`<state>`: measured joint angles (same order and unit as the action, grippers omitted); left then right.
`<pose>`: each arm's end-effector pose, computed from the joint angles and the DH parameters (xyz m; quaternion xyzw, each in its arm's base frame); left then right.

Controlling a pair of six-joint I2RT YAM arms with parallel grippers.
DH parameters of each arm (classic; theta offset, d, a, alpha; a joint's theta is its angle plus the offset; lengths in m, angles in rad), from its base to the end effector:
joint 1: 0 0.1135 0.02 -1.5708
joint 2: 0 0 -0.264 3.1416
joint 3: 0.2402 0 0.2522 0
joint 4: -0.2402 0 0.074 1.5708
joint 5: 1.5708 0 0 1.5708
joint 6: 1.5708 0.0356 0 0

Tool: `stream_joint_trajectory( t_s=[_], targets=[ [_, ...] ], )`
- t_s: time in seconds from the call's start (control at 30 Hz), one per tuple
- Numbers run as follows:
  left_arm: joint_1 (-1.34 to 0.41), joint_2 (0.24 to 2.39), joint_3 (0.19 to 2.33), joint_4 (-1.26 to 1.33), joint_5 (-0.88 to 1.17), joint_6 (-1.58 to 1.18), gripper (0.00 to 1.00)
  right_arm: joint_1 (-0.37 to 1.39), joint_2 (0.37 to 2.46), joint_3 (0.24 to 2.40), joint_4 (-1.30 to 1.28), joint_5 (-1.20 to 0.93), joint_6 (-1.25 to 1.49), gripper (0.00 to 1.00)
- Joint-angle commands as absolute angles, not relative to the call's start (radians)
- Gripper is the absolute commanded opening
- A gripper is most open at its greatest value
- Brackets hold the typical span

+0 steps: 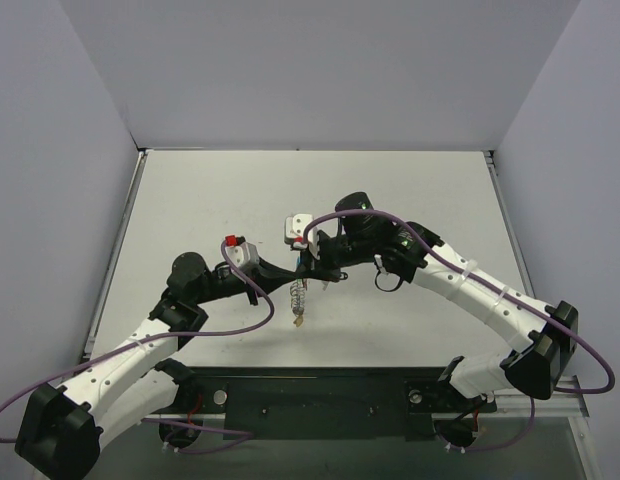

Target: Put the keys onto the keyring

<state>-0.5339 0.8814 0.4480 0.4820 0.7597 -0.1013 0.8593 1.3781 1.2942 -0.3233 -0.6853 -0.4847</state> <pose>0.1591 -0.1225 0.2736 0.3997 0.5680 -0.4529 0.5590 0.1865 0.2509 0.3716 -0.6344 0.5009 0.3722 0.4563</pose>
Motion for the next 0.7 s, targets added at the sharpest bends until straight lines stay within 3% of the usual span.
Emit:
stream_joint_trajectory(
  t_s=[0.0, 0.67],
  targets=[
    [-0.525, 0.880, 0.518, 0.543, 0.739, -0.110, 0.00, 0.874, 1.335, 1.304, -0.364, -0.713, -0.512, 0.00],
    [-0.522, 0.881, 0.518, 0.546, 0.736, -0.120, 0.00, 0.881, 1.327, 1.284, -0.390, -0.684, -0.555, 0.00]
  ],
)
